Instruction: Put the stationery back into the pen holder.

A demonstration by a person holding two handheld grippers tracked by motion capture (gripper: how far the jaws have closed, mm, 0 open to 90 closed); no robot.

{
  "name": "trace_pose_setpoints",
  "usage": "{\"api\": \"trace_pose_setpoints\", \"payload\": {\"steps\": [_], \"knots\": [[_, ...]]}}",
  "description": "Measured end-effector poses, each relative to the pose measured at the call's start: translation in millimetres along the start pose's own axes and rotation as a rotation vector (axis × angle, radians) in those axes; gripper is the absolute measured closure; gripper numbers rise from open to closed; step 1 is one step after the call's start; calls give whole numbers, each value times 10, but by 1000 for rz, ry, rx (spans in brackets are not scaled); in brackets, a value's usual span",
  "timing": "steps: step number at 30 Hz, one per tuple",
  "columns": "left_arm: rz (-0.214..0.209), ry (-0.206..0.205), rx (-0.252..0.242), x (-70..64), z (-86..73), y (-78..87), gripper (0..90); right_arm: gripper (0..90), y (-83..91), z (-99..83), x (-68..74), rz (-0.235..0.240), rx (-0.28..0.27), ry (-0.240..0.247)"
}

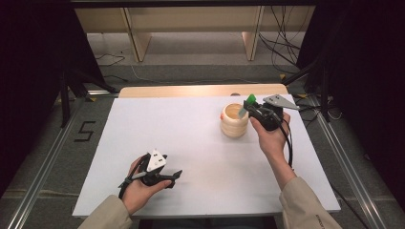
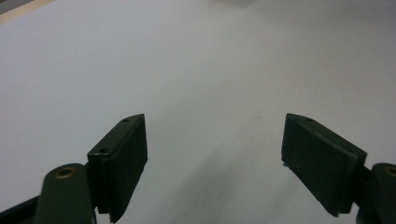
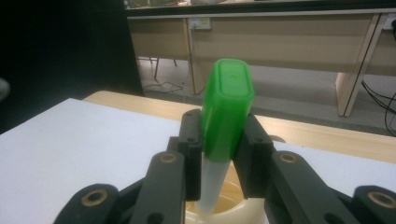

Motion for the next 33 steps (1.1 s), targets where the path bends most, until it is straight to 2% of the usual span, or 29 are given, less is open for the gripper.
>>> {"api": "trace_pose_setpoints", "payload": {"steps": [20, 33], "knots": [[-3, 1, 1, -9, -2, -10, 228, 745, -274, -148, 8, -16, 86, 38], [-5, -7, 8, -8, -5, -18, 228, 743, -386, -250, 3, -18, 134, 48]]}}
Point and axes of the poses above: each handheld gripper's, and its own axes: y roughly backward along the jaws, z roughly out of its top, x roughly to its left, the point moved 4 cm from there along -y, roughly forward along the jaws, and after that the axes turned 13 degrees about x, right-handed, at the moved point
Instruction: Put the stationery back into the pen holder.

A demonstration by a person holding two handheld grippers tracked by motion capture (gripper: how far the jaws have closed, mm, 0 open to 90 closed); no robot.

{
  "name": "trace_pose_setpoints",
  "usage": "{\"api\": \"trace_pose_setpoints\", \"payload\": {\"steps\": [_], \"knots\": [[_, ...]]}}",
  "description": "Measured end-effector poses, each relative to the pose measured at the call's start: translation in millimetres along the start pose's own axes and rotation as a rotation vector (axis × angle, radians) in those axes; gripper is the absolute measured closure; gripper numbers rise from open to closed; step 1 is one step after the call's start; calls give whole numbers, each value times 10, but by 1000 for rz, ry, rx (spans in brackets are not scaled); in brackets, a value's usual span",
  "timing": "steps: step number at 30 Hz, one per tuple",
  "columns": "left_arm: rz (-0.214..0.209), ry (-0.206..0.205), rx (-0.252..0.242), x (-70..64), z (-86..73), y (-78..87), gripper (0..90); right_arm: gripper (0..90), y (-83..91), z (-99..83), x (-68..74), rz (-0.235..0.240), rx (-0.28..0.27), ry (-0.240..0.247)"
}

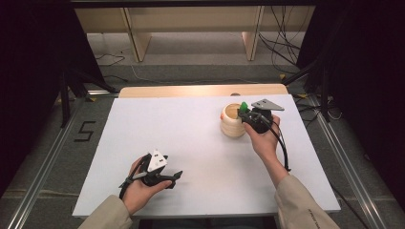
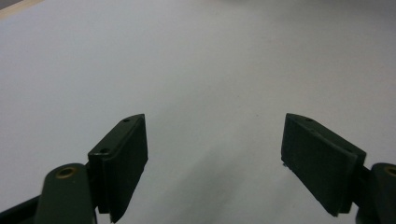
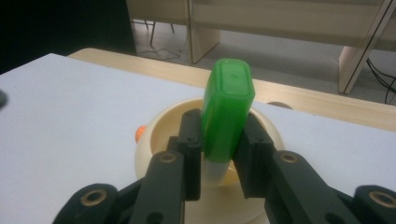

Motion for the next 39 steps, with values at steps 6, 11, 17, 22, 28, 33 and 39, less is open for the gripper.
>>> {"api": "trace_pose_setpoints", "payload": {"steps": [6, 11, 17, 22, 28, 33, 39], "knots": [[-1, -1, 0, 0, -1, 0, 228, 742, -41, -30, -16, -2, 17, 0], [-2, 0, 1, -4, -2, -4, 228, 740, -72, -51, -15, -1, 31, 2], [-3, 0, 0, -4, -3, -4, 227, 740, -95, -68, -8, 0, 42, 8], [-3, -2, 1, -5, -2, -2, 226, 734, -91, -68, -6, -1, 41, 11], [-2, -3, 1, -5, -2, -4, 226, 715, -71, -58, -10, -6, 32, 13], [-2, -2, 0, -6, -2, 1, 225, 641, -51, -55, -16, -17, 30, 3], [-1, -2, 1, -6, -3, 2, 225, 446, 32, -30, -21, -44, 20, -3]]}}
Point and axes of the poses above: each handheld gripper's, and its own axes: y roughly backward along the jaws, z roughly out of its top, x roughly to its left, the point moved 4 cm from there along -y, roughly forward along the jaws, and after that the axes turned 13 degrees about x, right-handed, at the moved point
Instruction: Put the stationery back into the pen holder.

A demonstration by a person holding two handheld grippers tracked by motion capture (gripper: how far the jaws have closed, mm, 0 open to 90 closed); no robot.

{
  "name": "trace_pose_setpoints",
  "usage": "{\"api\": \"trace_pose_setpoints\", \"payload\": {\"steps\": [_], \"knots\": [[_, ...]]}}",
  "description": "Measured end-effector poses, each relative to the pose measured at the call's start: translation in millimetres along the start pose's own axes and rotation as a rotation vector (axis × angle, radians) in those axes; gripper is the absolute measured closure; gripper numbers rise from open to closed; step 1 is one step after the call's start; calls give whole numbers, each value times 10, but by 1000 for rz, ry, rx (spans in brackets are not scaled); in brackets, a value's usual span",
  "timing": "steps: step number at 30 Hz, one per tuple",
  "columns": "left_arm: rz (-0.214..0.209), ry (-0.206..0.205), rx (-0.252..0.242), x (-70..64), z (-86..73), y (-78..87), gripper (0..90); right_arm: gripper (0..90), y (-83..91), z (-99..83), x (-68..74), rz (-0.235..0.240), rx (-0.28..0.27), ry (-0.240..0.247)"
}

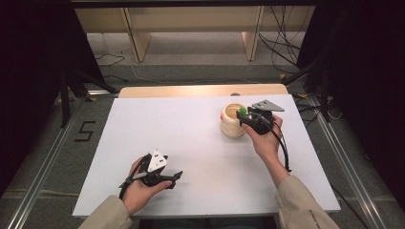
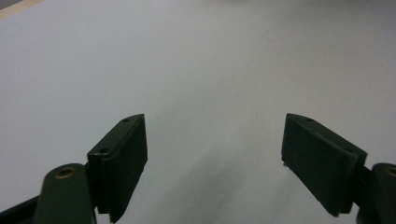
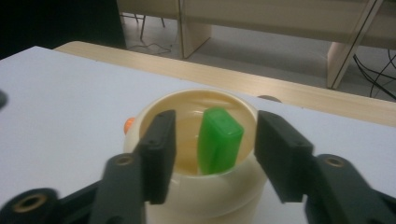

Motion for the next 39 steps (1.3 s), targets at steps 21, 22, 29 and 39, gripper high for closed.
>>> {"api": "trace_pose_setpoints", "payload": {"steps": [21, 22, 29, 39], "knots": [[5, 0, 0, 5, -4, 6, 225, 217, 227, -149, 76, 54, 56, 14], [6, 0, 0, 6, -3, 7, 225, 214, 238, -160, 83, 57, 62, 13], [5, 0, 0, 5, -4, 5, 225, 209, 321, -232, 118, 91, 86, 29], [6, 1, 0, 5, -3, 6, 224, 213, 431, -362, 126, 126, 118, 32]]}}
Point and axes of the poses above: each handheld gripper's, and its own axes: y roughly backward along the jaws, z roughly out of its top, x roughly to its left, the point moved 4 cm from there along -y, roughly forward along the jaws, and after that the axes turned 13 degrees about x, right-handed, at the moved point
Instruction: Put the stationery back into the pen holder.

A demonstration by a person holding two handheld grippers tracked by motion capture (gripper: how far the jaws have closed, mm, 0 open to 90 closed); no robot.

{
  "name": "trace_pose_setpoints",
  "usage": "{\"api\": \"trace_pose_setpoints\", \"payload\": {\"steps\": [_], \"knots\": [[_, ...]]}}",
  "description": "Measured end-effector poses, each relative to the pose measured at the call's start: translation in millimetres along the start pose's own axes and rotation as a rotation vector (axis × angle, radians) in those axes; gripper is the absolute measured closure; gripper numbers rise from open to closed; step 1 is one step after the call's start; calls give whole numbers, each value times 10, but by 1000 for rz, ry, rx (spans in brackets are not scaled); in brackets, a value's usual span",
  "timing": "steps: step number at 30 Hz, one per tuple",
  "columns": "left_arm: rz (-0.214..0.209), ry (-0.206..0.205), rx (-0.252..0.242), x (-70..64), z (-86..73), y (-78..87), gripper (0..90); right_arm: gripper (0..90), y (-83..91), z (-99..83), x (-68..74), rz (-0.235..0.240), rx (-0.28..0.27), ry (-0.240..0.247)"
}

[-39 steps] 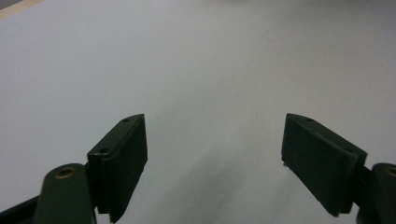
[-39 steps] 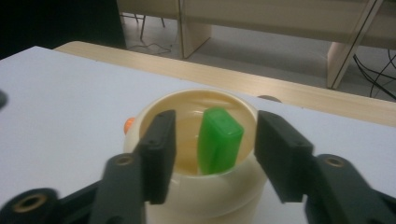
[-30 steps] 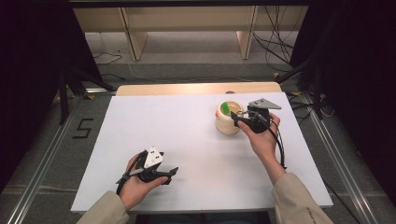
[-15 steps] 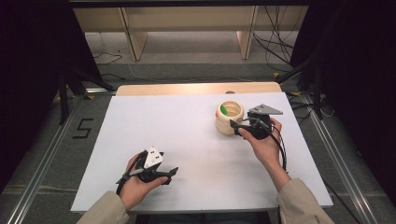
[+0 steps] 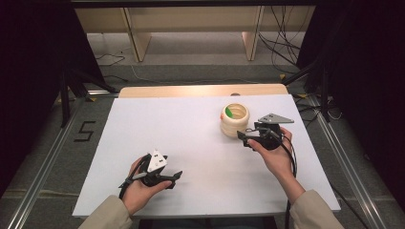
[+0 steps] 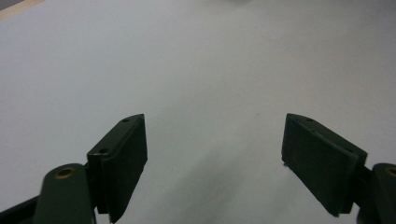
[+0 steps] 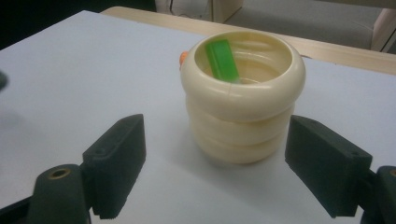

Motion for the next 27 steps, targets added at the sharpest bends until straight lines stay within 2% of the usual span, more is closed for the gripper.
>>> {"api": "trace_pose_setpoints", "payload": {"steps": [14, 27], "knots": [[1, 1, 0, 0, 0, 0, 224, 212, 131, -250, -19, 30, 24, -2], [-2, 2, 1, -9, 0, -6, 224, 210, 231, -626, -26, 54, 64, -5]]}}
Point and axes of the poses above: each handheld gripper's, and its own axes: y roughly backward along the jaws, z roughly out of its top, x roughly to its left, the point moved 4 cm from there along -y, roughly forward along the jaws, and after that the axes turned 13 degrees about x, right-handed, at the moved point
